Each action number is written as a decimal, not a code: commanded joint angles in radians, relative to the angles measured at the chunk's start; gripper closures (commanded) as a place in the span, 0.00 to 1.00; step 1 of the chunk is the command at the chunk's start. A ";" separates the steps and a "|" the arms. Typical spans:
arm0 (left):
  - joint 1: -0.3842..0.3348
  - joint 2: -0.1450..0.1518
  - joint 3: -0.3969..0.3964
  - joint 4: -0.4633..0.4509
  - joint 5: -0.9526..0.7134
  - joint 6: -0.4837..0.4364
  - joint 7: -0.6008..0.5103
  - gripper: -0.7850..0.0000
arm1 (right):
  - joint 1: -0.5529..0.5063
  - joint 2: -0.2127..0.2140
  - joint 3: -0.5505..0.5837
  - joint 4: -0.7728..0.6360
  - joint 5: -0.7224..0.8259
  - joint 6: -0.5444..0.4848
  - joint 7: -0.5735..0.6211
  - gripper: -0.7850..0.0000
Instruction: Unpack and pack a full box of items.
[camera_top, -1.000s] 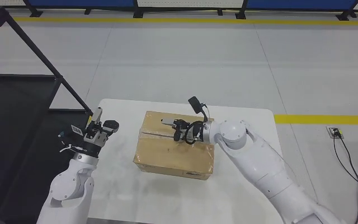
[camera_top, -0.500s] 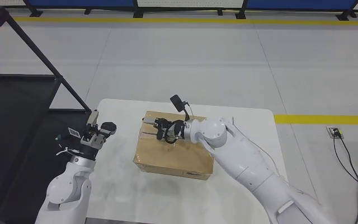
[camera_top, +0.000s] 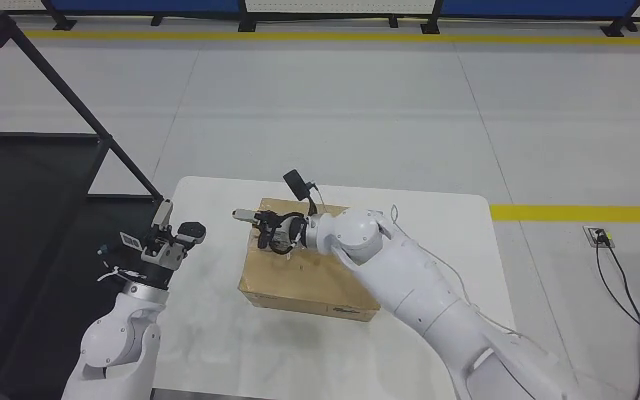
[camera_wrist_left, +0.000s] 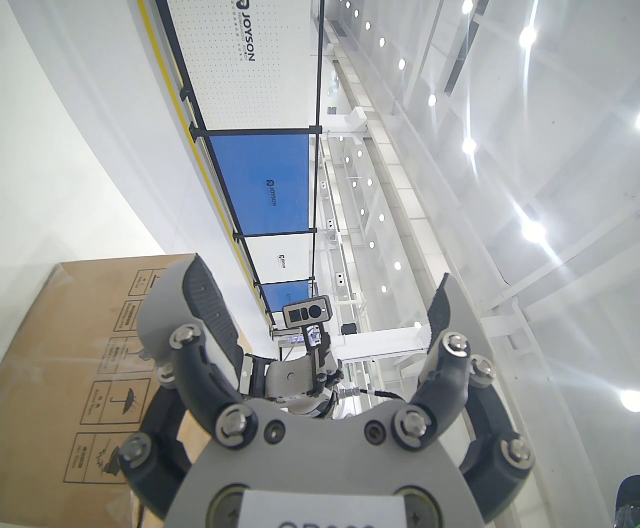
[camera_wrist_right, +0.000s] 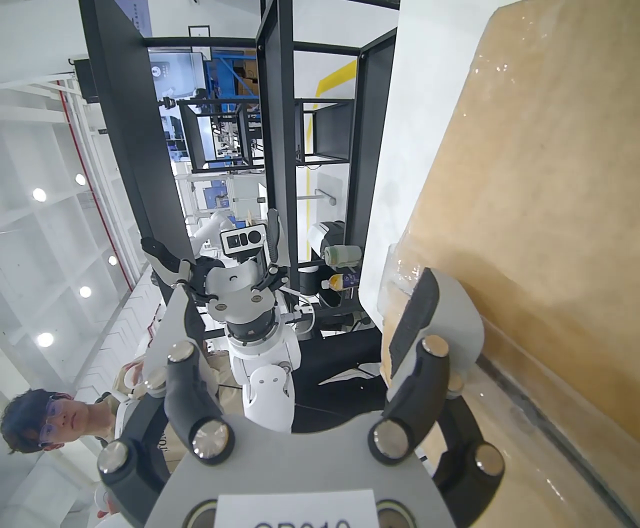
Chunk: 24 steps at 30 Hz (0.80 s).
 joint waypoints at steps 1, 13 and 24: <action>0.000 0.000 0.000 0.002 0.000 -0.001 -0.003 0.00 | 0.008 -0.014 -0.006 0.023 -0.008 -0.006 -0.007 0.87; -0.005 0.001 0.003 0.011 -0.008 -0.003 -0.016 0.00 | 0.043 -0.066 -0.016 0.138 -0.055 -0.003 0.042 1.00; -0.016 0.001 0.014 0.012 -0.002 0.003 -0.023 0.00 | 0.045 -0.079 -0.036 0.141 -0.193 0.047 0.032 1.00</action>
